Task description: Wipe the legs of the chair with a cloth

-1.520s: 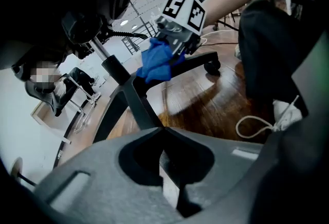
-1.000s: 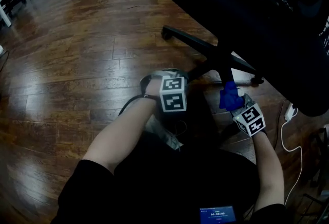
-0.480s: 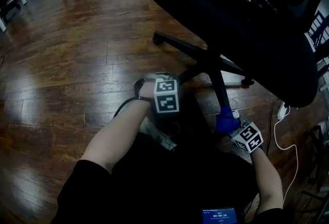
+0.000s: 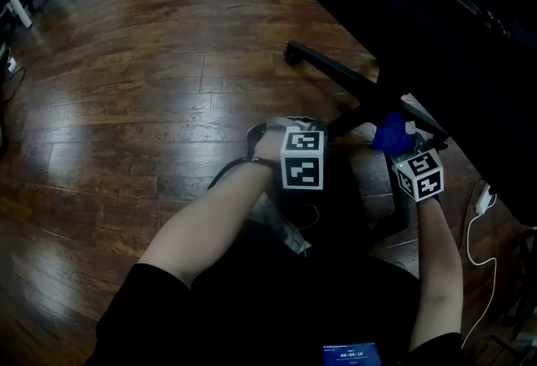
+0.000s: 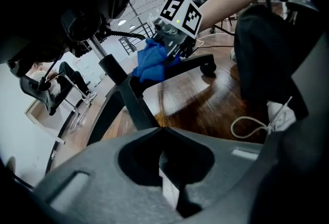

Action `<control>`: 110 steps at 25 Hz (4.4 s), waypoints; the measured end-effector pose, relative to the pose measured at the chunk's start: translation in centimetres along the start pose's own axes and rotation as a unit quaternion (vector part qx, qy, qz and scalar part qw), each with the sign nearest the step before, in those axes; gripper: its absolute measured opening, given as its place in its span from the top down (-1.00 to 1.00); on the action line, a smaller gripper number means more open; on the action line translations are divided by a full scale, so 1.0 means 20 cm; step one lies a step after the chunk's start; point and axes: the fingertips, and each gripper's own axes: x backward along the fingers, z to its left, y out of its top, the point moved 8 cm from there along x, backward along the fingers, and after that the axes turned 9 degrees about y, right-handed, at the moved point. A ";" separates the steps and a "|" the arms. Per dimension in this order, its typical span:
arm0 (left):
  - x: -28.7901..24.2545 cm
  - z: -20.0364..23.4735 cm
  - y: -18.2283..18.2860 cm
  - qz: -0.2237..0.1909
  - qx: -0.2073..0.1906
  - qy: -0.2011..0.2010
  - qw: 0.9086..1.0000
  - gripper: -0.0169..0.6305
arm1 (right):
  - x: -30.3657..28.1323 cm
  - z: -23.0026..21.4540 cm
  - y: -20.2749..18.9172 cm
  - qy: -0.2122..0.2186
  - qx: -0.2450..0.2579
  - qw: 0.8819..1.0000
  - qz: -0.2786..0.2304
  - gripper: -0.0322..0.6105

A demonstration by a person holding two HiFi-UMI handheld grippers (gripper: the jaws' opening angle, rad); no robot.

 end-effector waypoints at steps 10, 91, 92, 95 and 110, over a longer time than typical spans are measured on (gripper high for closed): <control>0.00 -0.01 -0.01 0.006 0.000 0.009 1.000 0.95 | 0.12 0.18 -0.13 0.052 0.014 0.998 0.037 0.65; 0.00 -0.01 -0.02 -0.004 0.018 0.020 1.000 0.95 | 0.29 0.31 -0.30 0.061 -0.038 0.997 0.013 0.65; 0.00 -0.01 -0.02 -0.002 0.017 0.021 1.000 0.95 | 0.33 0.35 -0.35 0.072 -0.042 0.996 0.014 0.65; -0.01 -0.02 -0.02 0.006 0.012 0.025 1.000 0.95 | 0.46 0.45 -0.47 0.113 -0.054 0.992 0.026 0.65; 0.00 0.00 -0.01 -0.002 0.040 0.014 0.999 0.95 | 0.35 0.33 -0.36 0.082 -0.056 0.995 0.027 0.66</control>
